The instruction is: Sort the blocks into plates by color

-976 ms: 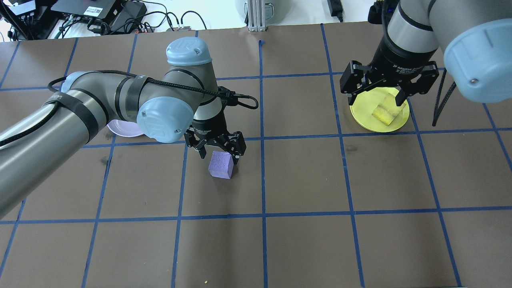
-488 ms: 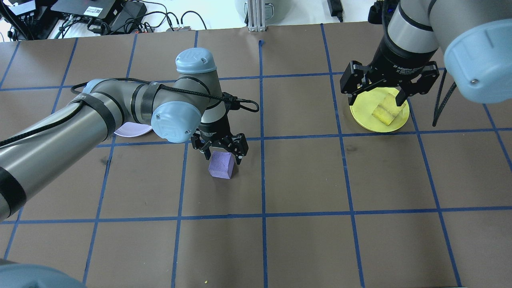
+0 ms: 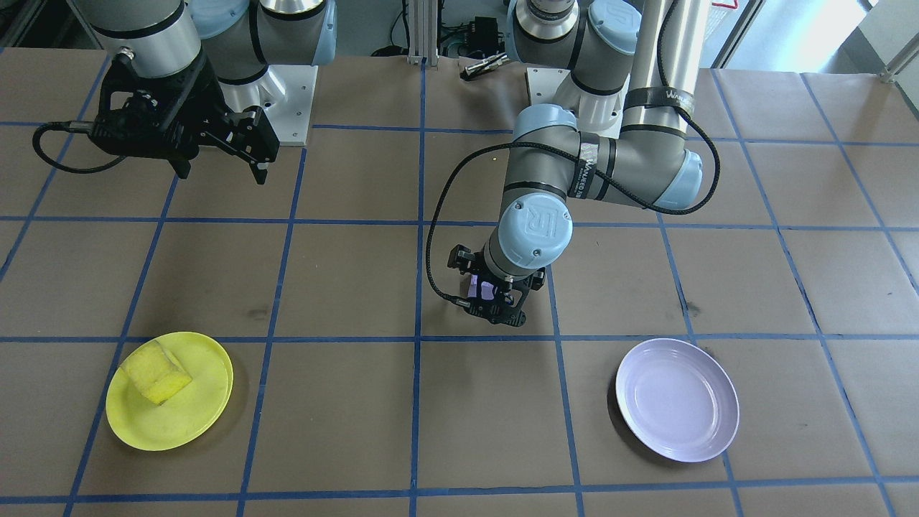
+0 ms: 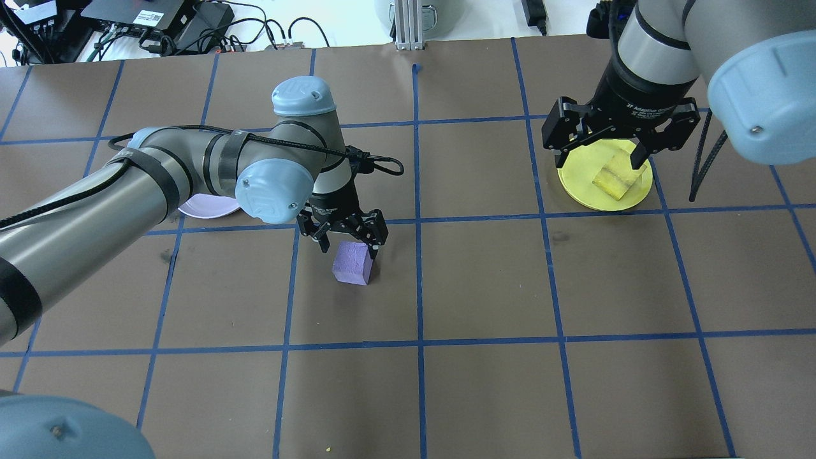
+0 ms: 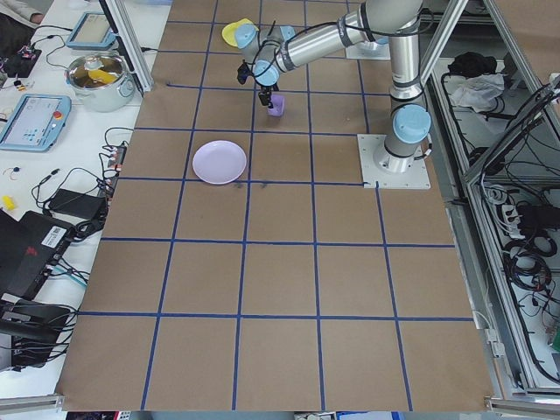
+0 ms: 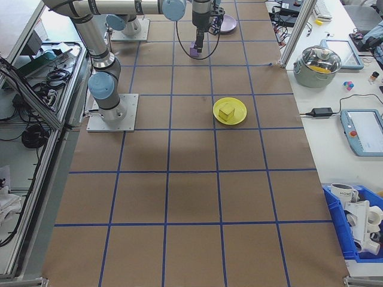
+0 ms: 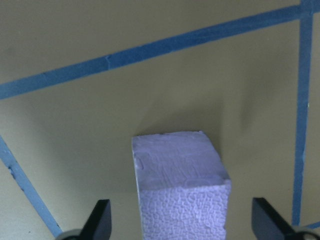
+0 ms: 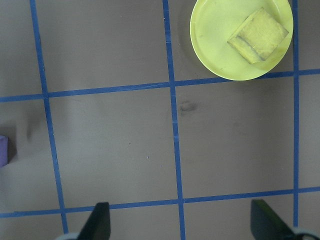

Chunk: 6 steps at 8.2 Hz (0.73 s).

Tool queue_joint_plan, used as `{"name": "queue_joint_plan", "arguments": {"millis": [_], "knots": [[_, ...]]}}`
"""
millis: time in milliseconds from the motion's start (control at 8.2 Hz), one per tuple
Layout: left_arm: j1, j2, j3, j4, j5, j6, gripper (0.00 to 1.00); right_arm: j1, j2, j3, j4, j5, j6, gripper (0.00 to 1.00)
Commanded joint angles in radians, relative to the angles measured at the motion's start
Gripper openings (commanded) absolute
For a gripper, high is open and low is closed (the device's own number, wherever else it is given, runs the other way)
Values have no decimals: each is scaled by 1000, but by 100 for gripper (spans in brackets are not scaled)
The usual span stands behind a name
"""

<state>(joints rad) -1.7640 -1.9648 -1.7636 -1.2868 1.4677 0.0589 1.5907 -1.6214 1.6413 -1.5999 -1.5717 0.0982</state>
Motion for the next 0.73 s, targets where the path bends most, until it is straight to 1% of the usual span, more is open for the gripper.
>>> {"name": "queue_joint_plan", "arguments": {"millis": [0,366,488,610], "knots": [[9,-14,0,26,-4,-33,100,0,0,0,0,1,0,100],[3,-51,-25,55,-7,-64,100,0,0,0,0,1,0,100],[3,-71,-27,85,-7,-64,100,0,0,0,0,1,0,100],[0,-69,-27,165,-7,-65,91,0,0,0,0,2,0,100]]}}
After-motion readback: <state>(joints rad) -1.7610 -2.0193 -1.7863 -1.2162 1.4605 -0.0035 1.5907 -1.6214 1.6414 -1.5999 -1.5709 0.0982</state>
